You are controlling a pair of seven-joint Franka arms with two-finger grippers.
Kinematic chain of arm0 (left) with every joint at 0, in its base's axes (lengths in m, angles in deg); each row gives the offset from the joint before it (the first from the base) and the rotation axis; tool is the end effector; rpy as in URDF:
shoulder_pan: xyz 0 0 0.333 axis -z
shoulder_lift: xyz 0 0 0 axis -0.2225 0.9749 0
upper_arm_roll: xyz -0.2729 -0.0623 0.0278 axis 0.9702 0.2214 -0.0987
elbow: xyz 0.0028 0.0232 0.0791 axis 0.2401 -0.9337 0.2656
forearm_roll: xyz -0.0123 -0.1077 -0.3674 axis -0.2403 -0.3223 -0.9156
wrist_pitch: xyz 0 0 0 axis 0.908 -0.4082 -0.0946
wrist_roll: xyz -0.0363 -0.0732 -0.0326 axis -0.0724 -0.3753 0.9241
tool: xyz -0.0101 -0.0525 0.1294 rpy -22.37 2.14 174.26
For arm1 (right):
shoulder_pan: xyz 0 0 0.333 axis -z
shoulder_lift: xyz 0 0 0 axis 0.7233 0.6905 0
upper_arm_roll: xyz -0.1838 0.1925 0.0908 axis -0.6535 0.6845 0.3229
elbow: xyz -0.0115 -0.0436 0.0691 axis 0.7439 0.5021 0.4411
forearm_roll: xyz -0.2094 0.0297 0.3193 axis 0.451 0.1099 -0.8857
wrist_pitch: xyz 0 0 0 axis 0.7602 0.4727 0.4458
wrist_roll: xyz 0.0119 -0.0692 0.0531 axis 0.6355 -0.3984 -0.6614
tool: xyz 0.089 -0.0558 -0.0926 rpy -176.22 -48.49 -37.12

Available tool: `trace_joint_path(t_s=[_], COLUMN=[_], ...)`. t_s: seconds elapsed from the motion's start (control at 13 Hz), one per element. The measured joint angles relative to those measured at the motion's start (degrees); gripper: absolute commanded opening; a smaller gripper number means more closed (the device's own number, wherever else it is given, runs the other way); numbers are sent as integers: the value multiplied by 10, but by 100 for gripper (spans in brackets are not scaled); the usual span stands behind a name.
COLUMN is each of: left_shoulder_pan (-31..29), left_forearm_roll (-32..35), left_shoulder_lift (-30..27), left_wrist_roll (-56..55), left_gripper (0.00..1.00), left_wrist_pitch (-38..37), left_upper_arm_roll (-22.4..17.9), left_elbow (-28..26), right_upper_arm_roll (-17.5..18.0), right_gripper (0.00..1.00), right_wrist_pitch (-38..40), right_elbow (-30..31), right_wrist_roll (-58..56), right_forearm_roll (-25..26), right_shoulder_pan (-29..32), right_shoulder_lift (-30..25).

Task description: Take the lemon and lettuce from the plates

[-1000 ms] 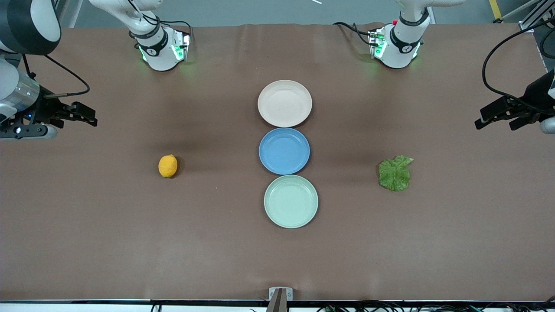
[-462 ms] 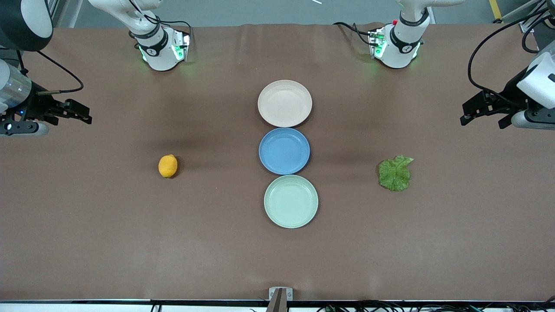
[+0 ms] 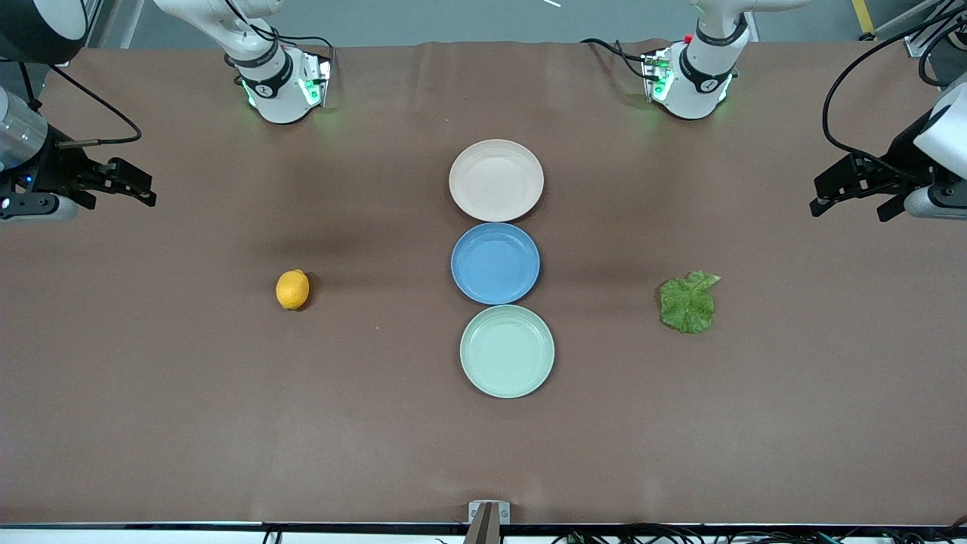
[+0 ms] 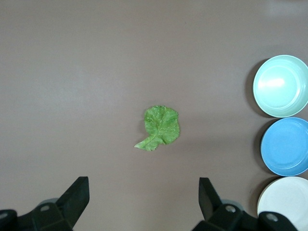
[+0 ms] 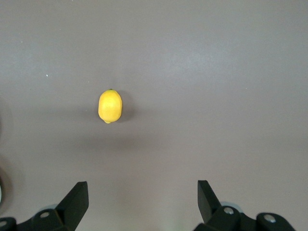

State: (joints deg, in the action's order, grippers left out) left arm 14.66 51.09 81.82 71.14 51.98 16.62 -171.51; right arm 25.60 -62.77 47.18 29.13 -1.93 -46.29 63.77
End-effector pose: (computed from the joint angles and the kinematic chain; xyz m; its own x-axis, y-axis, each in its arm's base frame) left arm 0.5459 -0.0370 0.5607 0.9933 -0.0618 0.0980 -0.0684 -0.9955 0.0649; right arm 0.5093 -0.0204 0.4987 0.9985 0.0316 -0.0451 0.0313 -0.9995 -0.0078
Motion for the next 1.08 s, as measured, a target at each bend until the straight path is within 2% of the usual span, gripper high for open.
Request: trace_joint_path(t_s=[0.23,0.54,1.08], left_shoulder_pan=[-1,-2,-2], left_forearm_roll=[0,0,2], left_shoulder_lift=[-14,-17,-15], left_wrist_roll=[0,0,0], left_gripper=[100,100,100], left_wrist_pitch=[-40,-94,-96], left_upper_arm_roll=[-1,-2,-2], left_elbow=[21,28,27], right_upper_arm_roll=[0,0,0], right_gripper=[100,100,100], right_wrist_pitch=[-5,6,10], right_elbow=[-15,-54,-57], right_wrist_roll=[0,0,0], right_forearm_roll=[0,0,0], right_shoulder_pan=[0,2,2], right_shoulder_lift=[5,42,46])
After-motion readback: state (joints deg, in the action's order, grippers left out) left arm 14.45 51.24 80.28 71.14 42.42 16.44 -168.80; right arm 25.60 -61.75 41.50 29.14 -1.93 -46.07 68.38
